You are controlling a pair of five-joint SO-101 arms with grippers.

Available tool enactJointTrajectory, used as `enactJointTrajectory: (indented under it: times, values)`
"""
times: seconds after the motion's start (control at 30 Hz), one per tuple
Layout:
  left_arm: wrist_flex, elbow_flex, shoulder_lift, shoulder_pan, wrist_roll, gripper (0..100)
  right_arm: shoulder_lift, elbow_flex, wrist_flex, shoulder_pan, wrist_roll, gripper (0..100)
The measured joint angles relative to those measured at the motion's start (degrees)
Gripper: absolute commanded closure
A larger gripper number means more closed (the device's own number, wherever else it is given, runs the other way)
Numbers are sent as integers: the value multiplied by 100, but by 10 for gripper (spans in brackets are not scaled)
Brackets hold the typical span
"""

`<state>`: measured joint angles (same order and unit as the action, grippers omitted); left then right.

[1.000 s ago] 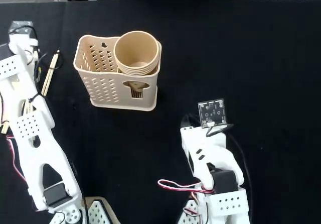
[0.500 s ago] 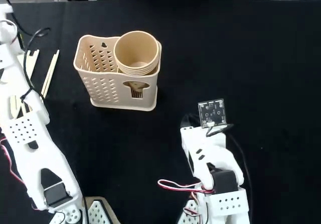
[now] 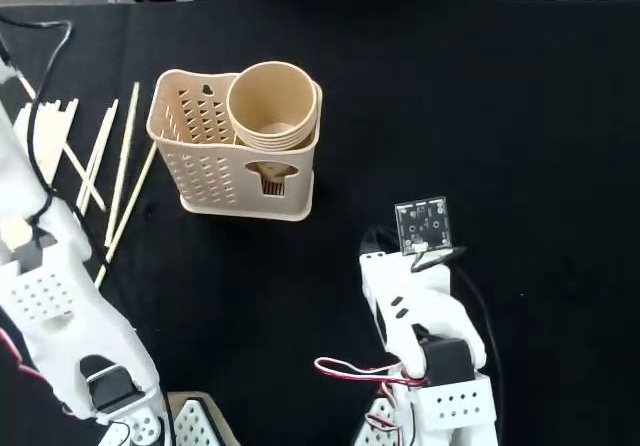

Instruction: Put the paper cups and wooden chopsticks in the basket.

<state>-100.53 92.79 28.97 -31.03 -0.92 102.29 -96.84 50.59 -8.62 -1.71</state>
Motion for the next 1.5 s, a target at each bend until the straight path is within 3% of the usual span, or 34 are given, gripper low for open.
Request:
enactJointTrajectory:
  times: [0.17,0.4,0.77,1.17,1.3,1.5]
  values:
    - [-9,9,-510,0,62,971,0,0,0,0,0,983]
    - [-9,26,-1336,9,765,972,0,0,0,0,0,983]
    - [571,149,-1864,1820,1310,974,0,0,0,0,0,983]
    - [-35,123,-2356,2426,1284,973,0,0,0,0,0,983]
    - [-44,-712,-3024,2453,1284,973,0,0,0,0,0,983]
    - [9,-3103,-4580,2444,1231,973,0,0,0,0,0,983]
